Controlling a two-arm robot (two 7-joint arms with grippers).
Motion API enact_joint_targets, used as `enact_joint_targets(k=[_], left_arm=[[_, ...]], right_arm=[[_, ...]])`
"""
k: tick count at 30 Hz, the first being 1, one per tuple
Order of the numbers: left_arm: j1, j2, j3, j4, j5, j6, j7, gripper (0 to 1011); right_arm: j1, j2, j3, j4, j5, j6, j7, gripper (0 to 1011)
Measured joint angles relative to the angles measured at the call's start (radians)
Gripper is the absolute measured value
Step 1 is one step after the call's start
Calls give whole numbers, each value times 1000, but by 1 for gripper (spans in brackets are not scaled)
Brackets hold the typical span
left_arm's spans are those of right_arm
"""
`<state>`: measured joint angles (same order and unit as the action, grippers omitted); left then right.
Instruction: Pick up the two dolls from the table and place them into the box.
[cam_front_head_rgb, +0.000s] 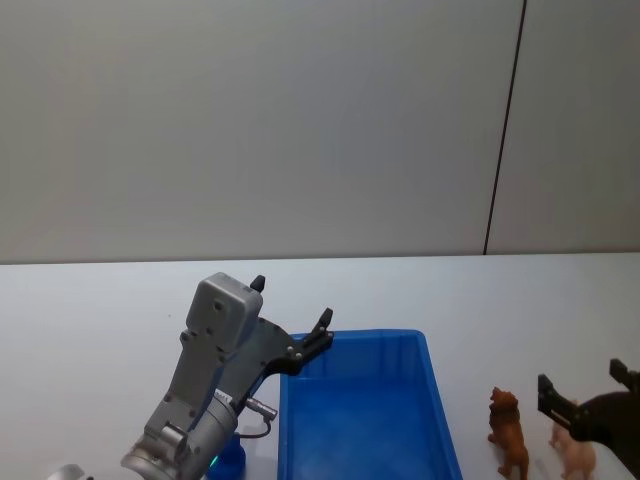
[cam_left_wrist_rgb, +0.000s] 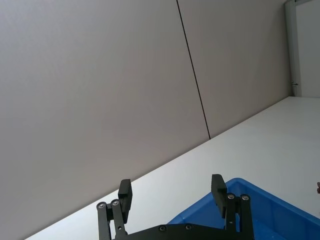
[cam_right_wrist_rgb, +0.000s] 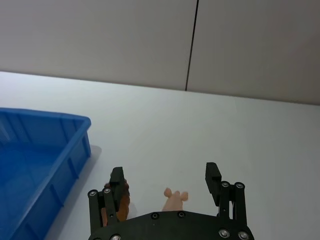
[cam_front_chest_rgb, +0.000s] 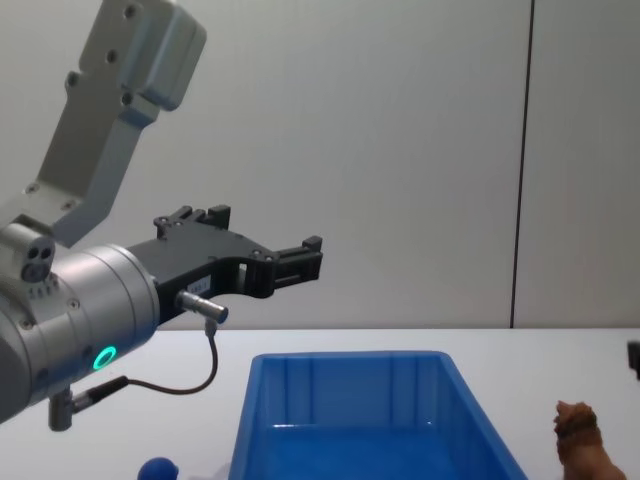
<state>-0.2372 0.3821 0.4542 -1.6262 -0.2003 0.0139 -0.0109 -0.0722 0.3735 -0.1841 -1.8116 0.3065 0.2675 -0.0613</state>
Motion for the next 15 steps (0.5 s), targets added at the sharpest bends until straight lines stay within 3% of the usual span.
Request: enact_joint_targets(k=[15], left_arm=[[0, 0, 0, 0, 0, 0, 0, 1001]], right_arm=[[-17, -6, 3, 34, -7, 76, -24, 1001]])
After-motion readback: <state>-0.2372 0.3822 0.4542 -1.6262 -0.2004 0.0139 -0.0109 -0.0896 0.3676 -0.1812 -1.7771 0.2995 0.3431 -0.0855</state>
